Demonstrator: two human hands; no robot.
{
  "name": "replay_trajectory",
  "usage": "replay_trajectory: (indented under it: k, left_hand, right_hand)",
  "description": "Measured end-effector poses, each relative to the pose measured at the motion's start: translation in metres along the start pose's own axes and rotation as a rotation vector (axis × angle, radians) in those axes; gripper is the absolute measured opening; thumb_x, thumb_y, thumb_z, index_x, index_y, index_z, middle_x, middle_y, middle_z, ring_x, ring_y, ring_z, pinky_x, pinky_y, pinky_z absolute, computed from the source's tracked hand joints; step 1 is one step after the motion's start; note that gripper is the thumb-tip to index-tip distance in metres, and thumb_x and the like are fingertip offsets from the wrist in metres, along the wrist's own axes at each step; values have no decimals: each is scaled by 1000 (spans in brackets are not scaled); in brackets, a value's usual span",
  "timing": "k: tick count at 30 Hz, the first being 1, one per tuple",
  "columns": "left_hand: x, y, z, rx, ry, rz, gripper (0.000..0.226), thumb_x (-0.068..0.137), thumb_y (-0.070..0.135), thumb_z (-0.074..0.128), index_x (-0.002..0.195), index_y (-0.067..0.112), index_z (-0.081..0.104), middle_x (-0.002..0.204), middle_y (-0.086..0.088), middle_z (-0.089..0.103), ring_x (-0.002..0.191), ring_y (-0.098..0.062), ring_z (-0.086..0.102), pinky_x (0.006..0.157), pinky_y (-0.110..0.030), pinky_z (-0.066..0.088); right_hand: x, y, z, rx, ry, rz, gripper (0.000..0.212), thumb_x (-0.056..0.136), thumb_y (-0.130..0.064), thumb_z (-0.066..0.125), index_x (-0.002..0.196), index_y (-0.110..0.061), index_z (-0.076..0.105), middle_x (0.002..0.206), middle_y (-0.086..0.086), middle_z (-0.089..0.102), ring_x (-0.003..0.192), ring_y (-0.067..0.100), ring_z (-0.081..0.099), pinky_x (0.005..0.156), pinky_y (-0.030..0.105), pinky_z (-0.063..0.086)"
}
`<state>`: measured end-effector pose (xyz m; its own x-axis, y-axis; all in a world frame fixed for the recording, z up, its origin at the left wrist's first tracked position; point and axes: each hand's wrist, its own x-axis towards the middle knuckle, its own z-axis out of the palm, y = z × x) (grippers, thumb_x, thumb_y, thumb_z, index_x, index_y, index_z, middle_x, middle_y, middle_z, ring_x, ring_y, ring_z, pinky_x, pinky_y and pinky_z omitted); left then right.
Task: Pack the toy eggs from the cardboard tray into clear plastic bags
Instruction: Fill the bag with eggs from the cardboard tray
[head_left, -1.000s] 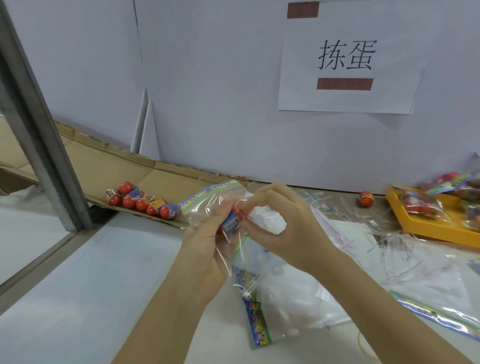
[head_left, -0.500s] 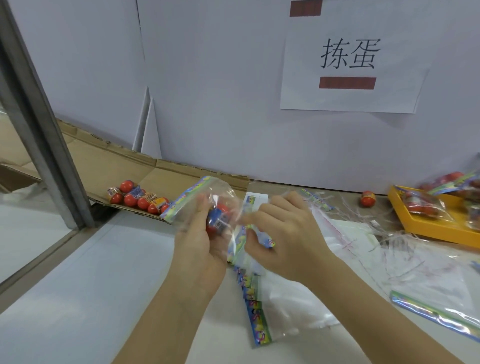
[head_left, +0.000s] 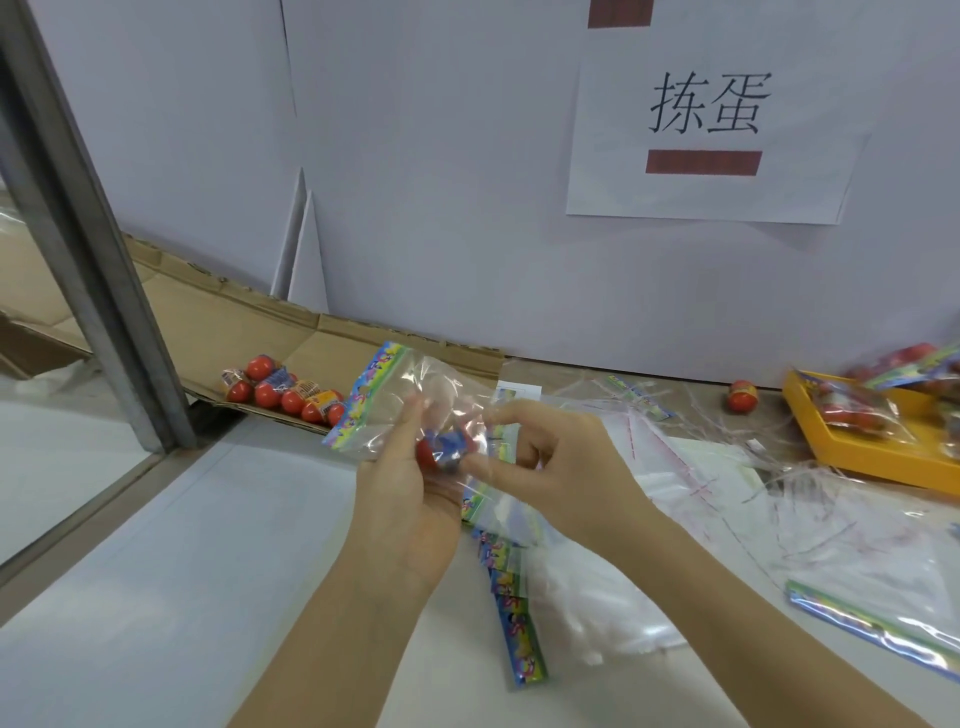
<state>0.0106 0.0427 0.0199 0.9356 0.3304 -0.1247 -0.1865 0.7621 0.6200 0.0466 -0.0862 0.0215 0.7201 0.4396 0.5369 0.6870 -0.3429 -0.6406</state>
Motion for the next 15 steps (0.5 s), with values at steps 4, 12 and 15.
replay_trajectory:
  k: [4, 12, 15]
  left_hand:
    - [0, 0, 1, 42, 8, 37, 31, 96, 33, 54, 106, 7, 67, 81, -8, 72, 60, -15, 67, 47, -22, 53]
    - [-6, -6, 4, 81, 23, 37, 22, 92, 32, 62, 88, 13, 73, 92, -6, 76, 72, -13, 71, 58, -23, 59]
    - [-6, -3, 5, 50, 14, 25, 26, 94, 24, 60, 78, 17, 79, 89, -6, 76, 70, -13, 71, 56, -23, 58]
  right_hand:
    - [-4, -2, 4, -164, 113, -64, 28, 71, -43, 78, 88, -21, 72, 47, -6, 48, 43, 4, 40, 49, 20, 30]
    - [-12, -9, 19, -100, 199, -71, 38, 74, -56, 64, 86, -21, 73, 45, -18, 32, 43, 0, 41, 52, 10, 24]
    - [-10, -9, 16, -74, 173, -108, 31, 78, -50, 64, 93, -26, 76, 48, -21, 34, 46, -3, 43, 52, 6, 27]
